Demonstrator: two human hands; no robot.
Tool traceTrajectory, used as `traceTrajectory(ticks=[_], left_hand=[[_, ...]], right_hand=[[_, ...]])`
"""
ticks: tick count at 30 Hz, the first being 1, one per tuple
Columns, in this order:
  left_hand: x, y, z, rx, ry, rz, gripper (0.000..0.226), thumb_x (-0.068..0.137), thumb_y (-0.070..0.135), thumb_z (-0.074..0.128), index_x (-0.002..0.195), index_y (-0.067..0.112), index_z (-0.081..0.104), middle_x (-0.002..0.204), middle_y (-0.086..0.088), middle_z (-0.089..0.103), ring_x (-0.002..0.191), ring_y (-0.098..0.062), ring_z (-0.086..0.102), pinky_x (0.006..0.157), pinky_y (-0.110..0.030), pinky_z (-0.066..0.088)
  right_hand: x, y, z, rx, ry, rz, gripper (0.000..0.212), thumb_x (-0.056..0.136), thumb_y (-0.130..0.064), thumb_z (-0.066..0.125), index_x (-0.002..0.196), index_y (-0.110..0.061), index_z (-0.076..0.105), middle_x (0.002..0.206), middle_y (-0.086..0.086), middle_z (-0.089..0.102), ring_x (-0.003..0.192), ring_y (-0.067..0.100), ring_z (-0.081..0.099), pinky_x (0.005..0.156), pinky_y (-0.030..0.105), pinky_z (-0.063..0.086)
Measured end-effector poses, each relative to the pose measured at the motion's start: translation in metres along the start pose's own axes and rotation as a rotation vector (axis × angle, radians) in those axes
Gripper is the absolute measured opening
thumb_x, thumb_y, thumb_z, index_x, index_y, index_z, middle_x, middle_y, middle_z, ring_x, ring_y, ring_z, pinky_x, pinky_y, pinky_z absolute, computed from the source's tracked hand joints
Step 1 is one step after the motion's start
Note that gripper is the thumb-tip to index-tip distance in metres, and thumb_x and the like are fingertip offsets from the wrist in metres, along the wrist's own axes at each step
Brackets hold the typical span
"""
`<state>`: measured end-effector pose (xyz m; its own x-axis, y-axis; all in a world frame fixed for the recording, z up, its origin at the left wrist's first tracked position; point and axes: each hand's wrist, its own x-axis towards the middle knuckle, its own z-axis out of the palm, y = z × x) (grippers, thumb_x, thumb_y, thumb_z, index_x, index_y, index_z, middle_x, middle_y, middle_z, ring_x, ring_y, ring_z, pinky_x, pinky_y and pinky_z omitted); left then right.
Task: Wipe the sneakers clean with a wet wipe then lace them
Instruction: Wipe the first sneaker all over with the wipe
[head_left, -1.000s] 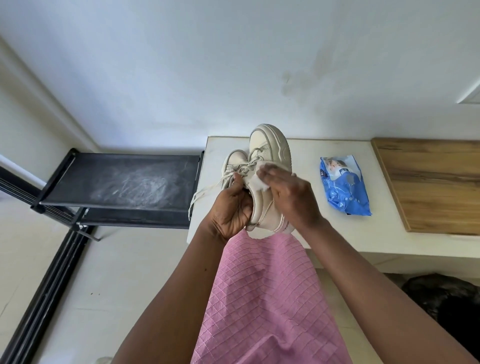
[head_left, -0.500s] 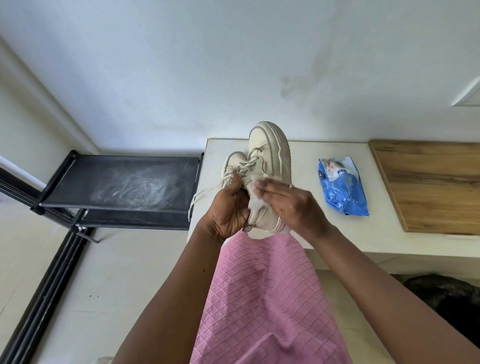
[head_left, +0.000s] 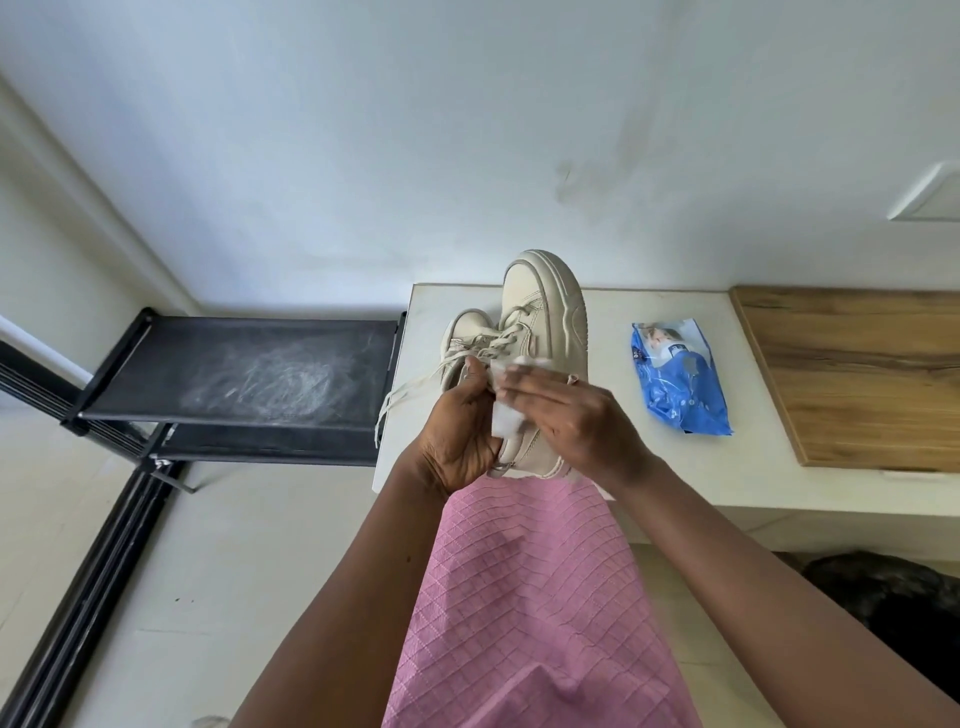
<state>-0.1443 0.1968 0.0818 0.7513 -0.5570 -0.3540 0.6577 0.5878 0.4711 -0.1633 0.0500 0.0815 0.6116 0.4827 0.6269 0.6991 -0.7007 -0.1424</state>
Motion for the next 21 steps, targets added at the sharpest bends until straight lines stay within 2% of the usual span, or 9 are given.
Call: traceTrajectory(ticks=[2,4,6,10,11,14,17,19,21], left_hand=[[-0.002,-0.001,0.001,0.047,0.012,-0.004,0.065,0.098,0.046,0.022,0.1,0.002,0.069,0.093,-0.012,0.071,0.082,-0.017,0.07,0.078,-0.025,0.055],[-0.003,-0.002,0.004,0.118,0.011,-0.014,0.061,0.099,0.047,0.02,0.113,0.002,0.058,0.096,-0.013,0.071,0.085,-0.018,0.07,0.075,-0.027,0.058],[-0.004,-0.002,0.005,0.147,0.01,-0.006,0.06,0.098,0.048,0.02,0.119,0.002,0.053,0.1,-0.012,0.071,0.089,-0.018,0.07,0.076,-0.027,0.057],[-0.004,0.004,0.004,0.129,0.014,0.024,0.057,0.098,0.047,0.022,0.117,0.005,0.057,0.103,-0.012,0.07,0.094,-0.017,0.068,0.088,-0.027,0.052],[-0.004,0.005,0.004,0.112,0.009,0.028,0.058,0.095,0.048,0.025,0.115,0.004,0.059,0.101,-0.012,0.07,0.09,-0.017,0.068,0.086,-0.027,0.053],[-0.004,0.008,-0.003,0.07,0.015,0.025,0.066,0.09,0.052,0.029,0.103,0.001,0.069,0.092,-0.014,0.07,0.077,-0.019,0.07,0.066,-0.028,0.059],[-0.005,0.007,-0.006,0.067,0.033,0.038,0.067,0.095,0.051,0.023,0.112,0.0,0.064,0.105,-0.017,0.067,0.092,-0.02,0.068,0.085,-0.03,0.056],[-0.007,0.005,-0.005,0.09,0.024,0.054,0.062,0.097,0.049,0.021,0.122,0.003,0.055,0.115,-0.015,0.065,0.103,-0.021,0.064,0.099,-0.032,0.046],[-0.008,0.001,-0.003,0.126,0.023,0.052,0.061,0.098,0.048,0.02,0.128,0.004,0.05,0.121,-0.015,0.062,0.11,-0.022,0.061,0.102,-0.035,0.043]], right_hand=[[0.012,0.009,-0.003,-0.03,0.027,0.081,0.024,0.077,0.006,0.061,0.098,-0.001,0.072,0.101,0.012,0.071,0.096,0.023,0.068,0.081,0.034,0.057],[0.027,0.016,-0.005,-0.098,0.047,0.176,0.025,0.08,0.001,0.05,0.09,-0.001,0.073,0.093,0.011,0.072,0.089,0.024,0.069,0.066,0.037,0.06],[0.036,0.017,-0.005,-0.155,0.073,0.257,0.03,0.079,-0.004,0.044,0.085,-0.003,0.073,0.091,0.01,0.073,0.088,0.024,0.07,0.062,0.037,0.059],[0.027,-0.006,0.003,-0.077,0.156,0.286,0.026,0.08,-0.001,0.049,0.09,-0.001,0.073,0.097,0.011,0.072,0.094,0.023,0.068,0.077,0.032,0.057],[0.021,-0.013,0.004,-0.032,0.167,0.257,0.024,0.081,-0.001,0.05,0.091,-0.001,0.073,0.097,0.01,0.072,0.094,0.022,0.068,0.08,0.03,0.056],[-0.001,-0.025,0.006,0.054,0.149,0.128,0.018,0.084,0.001,0.058,0.095,0.0,0.073,0.101,0.01,0.071,0.099,0.02,0.066,0.09,0.026,0.051],[-0.002,-0.014,0.008,-0.004,0.115,0.075,0.019,0.083,0.004,0.062,0.098,0.0,0.072,0.105,0.011,0.07,0.103,0.02,0.065,0.09,0.029,0.052],[0.01,-0.003,0.006,-0.074,0.122,0.145,0.02,0.081,0.005,0.06,0.096,-0.001,0.072,0.102,0.01,0.071,0.099,0.021,0.067,0.082,0.031,0.056],[0.024,0.004,0.004,-0.126,0.137,0.254,0.021,0.078,0.004,0.059,0.092,-0.002,0.073,0.098,0.01,0.072,0.095,0.022,0.068,0.072,0.034,0.059]])
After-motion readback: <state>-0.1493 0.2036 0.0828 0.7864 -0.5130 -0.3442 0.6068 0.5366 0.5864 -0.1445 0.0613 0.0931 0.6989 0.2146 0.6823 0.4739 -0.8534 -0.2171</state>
